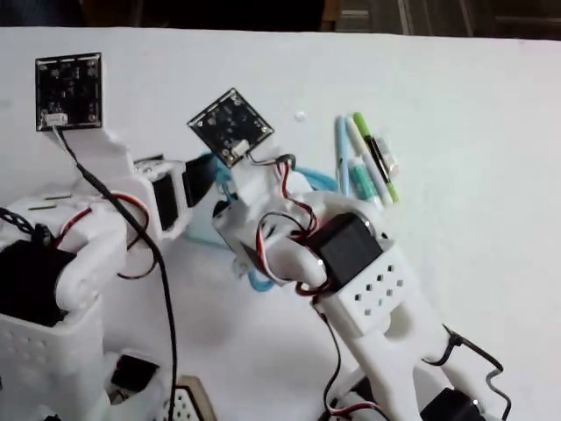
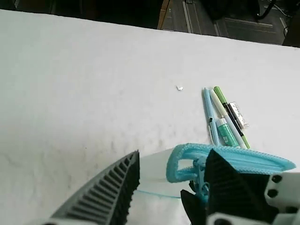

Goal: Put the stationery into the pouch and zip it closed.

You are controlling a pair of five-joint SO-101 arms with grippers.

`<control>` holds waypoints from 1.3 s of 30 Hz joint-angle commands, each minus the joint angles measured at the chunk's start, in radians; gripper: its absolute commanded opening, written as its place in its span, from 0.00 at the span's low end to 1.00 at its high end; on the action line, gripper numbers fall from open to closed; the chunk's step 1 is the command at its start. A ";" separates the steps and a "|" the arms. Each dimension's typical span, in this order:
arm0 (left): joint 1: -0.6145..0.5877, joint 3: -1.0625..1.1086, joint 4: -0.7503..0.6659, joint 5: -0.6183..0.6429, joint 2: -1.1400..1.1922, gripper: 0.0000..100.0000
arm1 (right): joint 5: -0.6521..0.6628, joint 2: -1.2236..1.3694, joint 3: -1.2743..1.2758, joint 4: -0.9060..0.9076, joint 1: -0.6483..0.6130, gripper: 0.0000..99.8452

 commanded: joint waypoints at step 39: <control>-0.133 0.061 0.167 -0.038 0.022 0.24 | 0.012 0.001 0.020 -0.001 0.004 0.02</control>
